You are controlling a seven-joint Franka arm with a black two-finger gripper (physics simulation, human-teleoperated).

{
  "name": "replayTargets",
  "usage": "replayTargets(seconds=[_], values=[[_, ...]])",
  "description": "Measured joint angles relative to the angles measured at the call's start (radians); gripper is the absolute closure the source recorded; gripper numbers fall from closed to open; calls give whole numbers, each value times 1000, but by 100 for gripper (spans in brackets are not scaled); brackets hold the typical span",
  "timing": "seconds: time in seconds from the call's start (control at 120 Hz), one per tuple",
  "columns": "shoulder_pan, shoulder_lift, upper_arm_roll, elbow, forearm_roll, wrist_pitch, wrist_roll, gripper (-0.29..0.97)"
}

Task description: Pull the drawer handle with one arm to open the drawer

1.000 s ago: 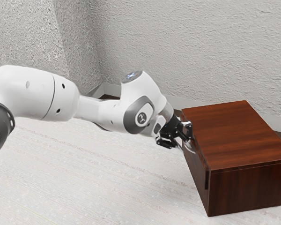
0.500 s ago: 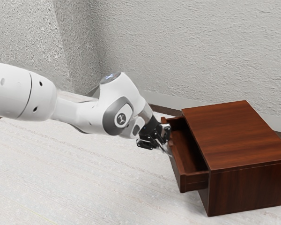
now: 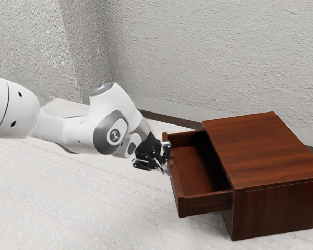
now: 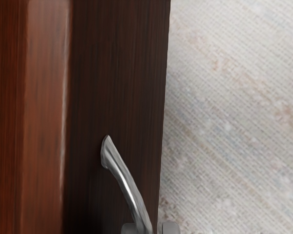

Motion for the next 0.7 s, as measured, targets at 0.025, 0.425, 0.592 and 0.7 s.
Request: replayTargets(seconds=[0.025,0.425,0.592,0.7], values=[[2,-11,0,-10,-2,0,1,77],[31,-127,17,-130,-154,-2,56,76],[33,-175,18,-179,-177,-2,84,77],[14,-185,19,-189,-178,-5,95,71]])
